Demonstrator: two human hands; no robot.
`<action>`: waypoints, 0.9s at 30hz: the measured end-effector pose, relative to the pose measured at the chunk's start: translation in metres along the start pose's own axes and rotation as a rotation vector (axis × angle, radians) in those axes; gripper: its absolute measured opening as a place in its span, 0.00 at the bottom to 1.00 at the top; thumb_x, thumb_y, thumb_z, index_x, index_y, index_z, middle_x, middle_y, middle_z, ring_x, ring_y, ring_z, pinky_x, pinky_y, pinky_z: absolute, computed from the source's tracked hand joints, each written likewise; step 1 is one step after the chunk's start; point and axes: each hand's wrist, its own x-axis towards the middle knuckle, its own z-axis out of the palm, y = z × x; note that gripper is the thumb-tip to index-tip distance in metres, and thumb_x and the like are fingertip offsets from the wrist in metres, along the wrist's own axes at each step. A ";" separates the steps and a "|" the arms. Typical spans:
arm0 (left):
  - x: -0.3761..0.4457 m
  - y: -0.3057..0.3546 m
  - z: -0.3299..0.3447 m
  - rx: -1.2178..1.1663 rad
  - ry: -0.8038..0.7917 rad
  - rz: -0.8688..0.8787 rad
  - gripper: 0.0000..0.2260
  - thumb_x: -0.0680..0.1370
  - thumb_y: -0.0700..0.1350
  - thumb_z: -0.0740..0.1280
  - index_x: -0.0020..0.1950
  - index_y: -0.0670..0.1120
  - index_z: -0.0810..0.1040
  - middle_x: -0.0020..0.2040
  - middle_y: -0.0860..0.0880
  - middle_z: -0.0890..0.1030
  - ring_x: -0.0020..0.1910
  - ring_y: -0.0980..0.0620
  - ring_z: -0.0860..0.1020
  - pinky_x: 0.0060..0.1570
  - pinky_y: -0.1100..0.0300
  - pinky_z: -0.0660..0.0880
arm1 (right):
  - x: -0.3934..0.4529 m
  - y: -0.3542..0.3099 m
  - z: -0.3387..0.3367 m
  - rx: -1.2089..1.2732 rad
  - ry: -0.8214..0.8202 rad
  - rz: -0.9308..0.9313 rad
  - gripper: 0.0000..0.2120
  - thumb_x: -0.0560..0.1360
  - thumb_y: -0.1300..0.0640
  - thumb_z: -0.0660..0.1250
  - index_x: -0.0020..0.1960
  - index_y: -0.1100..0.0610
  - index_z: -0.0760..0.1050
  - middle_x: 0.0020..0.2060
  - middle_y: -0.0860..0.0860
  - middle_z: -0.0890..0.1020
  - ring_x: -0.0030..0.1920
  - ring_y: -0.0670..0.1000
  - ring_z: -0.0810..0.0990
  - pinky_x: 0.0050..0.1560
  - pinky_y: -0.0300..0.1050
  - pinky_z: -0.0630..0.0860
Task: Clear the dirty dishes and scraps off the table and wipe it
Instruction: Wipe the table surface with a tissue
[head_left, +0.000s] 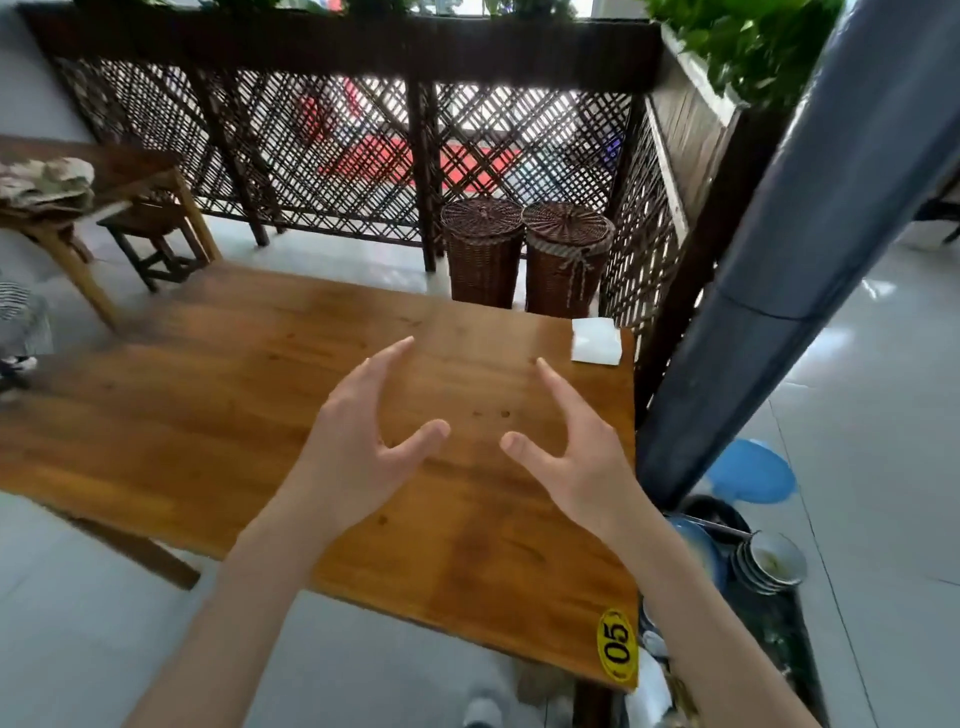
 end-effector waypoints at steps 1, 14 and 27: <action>0.014 -0.008 0.006 -0.005 -0.013 -0.001 0.34 0.72 0.54 0.70 0.75 0.58 0.57 0.73 0.58 0.63 0.71 0.58 0.60 0.64 0.60 0.59 | 0.011 0.007 0.003 -0.011 0.015 0.014 0.39 0.71 0.43 0.68 0.75 0.46 0.52 0.72 0.43 0.62 0.71 0.43 0.59 0.65 0.38 0.57; 0.236 -0.081 0.133 0.005 -0.291 0.012 0.37 0.70 0.51 0.75 0.74 0.57 0.59 0.71 0.53 0.67 0.70 0.52 0.65 0.67 0.54 0.65 | 0.177 0.146 -0.013 -0.109 0.149 0.281 0.43 0.71 0.44 0.70 0.75 0.45 0.47 0.74 0.46 0.59 0.73 0.48 0.58 0.63 0.39 0.55; 0.421 -0.136 0.339 0.144 -0.587 0.077 0.48 0.64 0.57 0.77 0.76 0.52 0.54 0.75 0.50 0.61 0.74 0.48 0.58 0.70 0.46 0.62 | 0.336 0.314 -0.013 -0.293 0.146 0.479 0.38 0.74 0.51 0.68 0.76 0.49 0.48 0.75 0.49 0.58 0.74 0.51 0.58 0.70 0.50 0.60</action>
